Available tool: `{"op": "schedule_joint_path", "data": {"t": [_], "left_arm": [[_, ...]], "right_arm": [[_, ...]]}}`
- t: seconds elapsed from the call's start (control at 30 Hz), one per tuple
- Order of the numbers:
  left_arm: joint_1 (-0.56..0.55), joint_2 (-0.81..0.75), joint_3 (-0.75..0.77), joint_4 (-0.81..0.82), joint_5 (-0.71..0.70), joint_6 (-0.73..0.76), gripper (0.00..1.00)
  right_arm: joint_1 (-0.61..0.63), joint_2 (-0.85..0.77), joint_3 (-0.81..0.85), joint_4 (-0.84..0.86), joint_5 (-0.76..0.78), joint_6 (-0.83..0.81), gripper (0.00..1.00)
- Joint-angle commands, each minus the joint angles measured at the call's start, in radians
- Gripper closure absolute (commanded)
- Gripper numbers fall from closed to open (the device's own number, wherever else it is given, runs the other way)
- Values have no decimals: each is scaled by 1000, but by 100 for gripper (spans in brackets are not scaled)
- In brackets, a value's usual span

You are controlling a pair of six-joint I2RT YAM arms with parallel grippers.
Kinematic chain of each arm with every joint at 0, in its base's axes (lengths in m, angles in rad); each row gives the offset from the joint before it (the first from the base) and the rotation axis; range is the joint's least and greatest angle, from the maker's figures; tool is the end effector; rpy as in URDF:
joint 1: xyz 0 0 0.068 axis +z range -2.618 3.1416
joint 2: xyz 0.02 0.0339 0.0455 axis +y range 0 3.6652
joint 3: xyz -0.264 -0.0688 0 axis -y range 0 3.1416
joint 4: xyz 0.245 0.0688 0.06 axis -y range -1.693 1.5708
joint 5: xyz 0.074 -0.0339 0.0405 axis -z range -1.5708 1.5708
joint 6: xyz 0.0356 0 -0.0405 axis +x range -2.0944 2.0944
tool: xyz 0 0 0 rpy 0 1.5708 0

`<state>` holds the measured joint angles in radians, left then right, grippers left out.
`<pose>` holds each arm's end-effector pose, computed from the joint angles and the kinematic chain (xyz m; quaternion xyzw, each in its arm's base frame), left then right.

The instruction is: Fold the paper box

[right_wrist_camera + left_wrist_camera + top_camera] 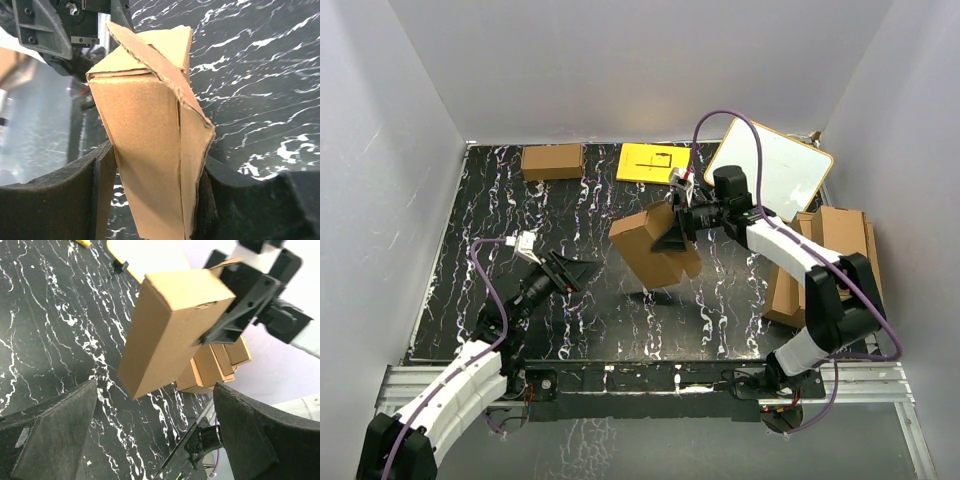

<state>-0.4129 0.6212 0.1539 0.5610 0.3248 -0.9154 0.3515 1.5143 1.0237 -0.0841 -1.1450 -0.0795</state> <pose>0.1405 -0.0739 0.2204 -0.0494 0.6732 -0.5355 0.5075 0.2930 0.1420 0.2664 -0.4107 0.6660 0.5260 0.3333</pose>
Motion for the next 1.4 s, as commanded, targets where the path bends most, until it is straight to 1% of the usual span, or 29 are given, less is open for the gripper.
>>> {"op": "schedule_joint_path", "data": {"t": [0.0,0.07,0.13,0.23,0.3,0.33,0.37,0.4,0.43,0.5,0.6,0.67,0.7,0.77,0.8,0.9,0.97,1.0,1.1,1.17,1.2,1.3,1.37], "left_arm": [[6,-15,5,50,21,-36,3],[6,-1,10,18,15,-67,4],[7,19,22,-18,7,-88,5],[6,73,36,-42,1,-127,6],[5,111,49,-66,-5,-153,6],[6,130,58,-86,-9,-162,6],[6,144,67,-105,-11,-166,6],[6,157,79,-130,-13,-170,6],[6,167,92,-157,-17,-172,6],[6,177,112,-204,-25,-172,6],[5,174,130,-239,-37,-178,6],[5,173,143,-251,-38,-184,6],[5,174,150,-259,-38,-184,6],[5,182,171,-274,-34,-184,7],[5,188,177,-279,-31,-184,7],[3,212,185,-271,-15,-195,8],[2,230,184,-262,-5,-203,9],[0,238,186,-266,-3,-202,10],[-20,274,211,-309,-25,-182,13],[-50,315,244,-353,-67,-153,15],[-67,341,263,-375,-86,-137,15],[-104,430,326,-426,-137,-79,15],[-113,492,369,-456,-157,-36,15]], "right_arm": [[-7,86,-13,244,-128,357,49],[-7,132,-28,311,-129,447,48],[-7,179,-50,394,-131,548,44],[-5,261,-78,490,-100,652,32],[-2,307,-74,458,-57,635,25],[-5,316,-57,374,-14,569,21],[-6,316,-22,259,54,461,15],[-6,308,12,145,139,369,7],[-13,294,32,86,218,303,0],[-53,250,23,68,305,248,2],[-113,164,7,44,370,143,2],[-131,99,-25,36,383,49,1],[-135,60,-43,36,358,0,1],[-139,-14,-73,21,272,-108,1],[-138,-50,-97,18,202,-164,0],[-138,-143,-183,52,160,-288,4],[-139,-171,-222,36,160,-402,8],[-138,-174,-235,25,166,-444,13],[-135,-152,-235,-67,198,-600,29],[-120,-118,-217,-141,205,-700,44],[-105,-102,-213,-162,218,-730,51],[-45,-63,-209,-185,292,-771,65],[-23,-43,-206,-192,309,-784,74]]}}
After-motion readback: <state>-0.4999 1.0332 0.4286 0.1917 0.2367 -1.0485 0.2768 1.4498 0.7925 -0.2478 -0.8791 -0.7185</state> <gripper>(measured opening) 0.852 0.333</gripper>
